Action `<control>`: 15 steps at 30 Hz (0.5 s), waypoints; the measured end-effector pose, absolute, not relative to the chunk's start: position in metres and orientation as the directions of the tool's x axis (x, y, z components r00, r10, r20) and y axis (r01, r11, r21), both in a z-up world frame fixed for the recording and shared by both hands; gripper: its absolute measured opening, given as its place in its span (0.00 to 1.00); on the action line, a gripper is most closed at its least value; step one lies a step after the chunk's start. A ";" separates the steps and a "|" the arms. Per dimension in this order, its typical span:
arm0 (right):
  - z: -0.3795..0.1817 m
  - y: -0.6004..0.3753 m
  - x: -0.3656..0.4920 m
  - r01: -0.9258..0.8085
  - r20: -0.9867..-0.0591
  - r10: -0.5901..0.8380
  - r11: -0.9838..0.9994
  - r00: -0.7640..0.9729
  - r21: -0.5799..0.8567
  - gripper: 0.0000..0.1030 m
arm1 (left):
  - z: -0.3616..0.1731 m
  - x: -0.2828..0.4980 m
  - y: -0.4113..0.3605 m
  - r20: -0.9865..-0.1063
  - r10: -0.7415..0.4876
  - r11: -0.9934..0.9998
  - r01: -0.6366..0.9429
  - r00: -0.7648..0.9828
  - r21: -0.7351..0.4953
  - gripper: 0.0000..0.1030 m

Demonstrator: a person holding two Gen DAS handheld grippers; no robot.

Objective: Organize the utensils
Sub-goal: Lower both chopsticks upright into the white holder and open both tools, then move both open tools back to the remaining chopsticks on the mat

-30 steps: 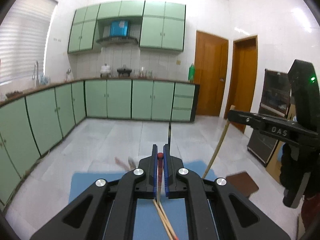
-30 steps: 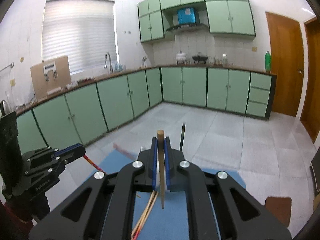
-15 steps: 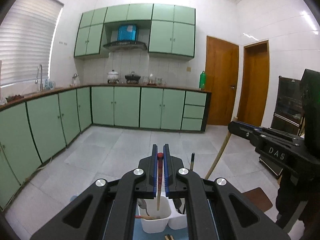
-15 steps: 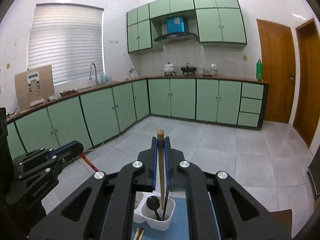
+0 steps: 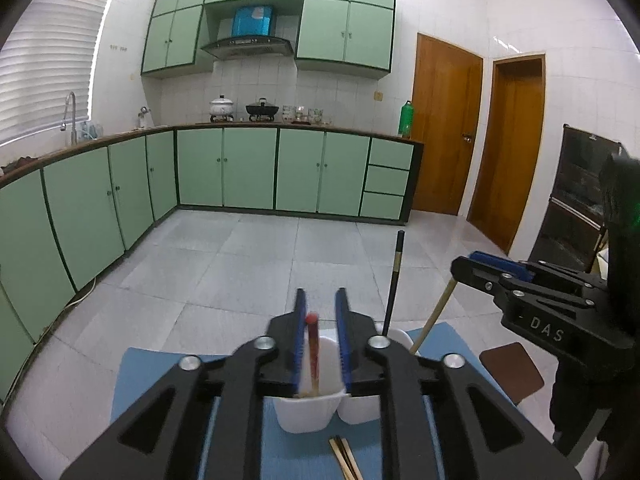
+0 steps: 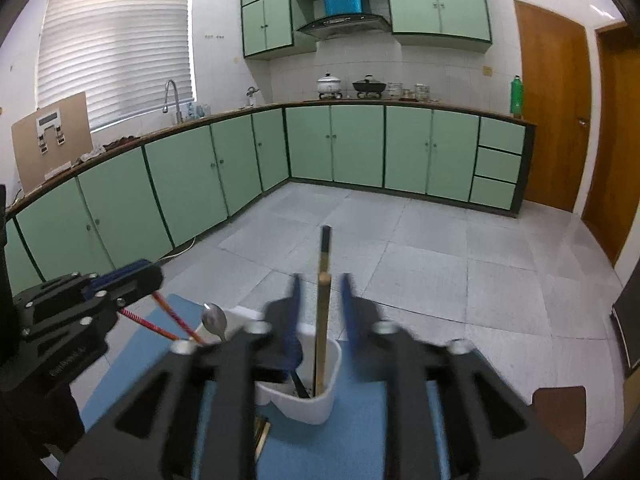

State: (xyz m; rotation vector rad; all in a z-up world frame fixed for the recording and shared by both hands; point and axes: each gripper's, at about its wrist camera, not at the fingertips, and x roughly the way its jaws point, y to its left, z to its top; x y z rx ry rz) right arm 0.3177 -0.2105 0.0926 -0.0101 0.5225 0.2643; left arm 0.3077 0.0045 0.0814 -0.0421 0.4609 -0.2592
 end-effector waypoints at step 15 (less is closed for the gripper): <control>0.023 -0.244 0.178 -0.180 -0.527 0.211 0.977 0.823 0.111 0.75 | 0.016 0.183 0.023 -0.486 -0.202 0.979 0.181 0.851 -0.089 0.59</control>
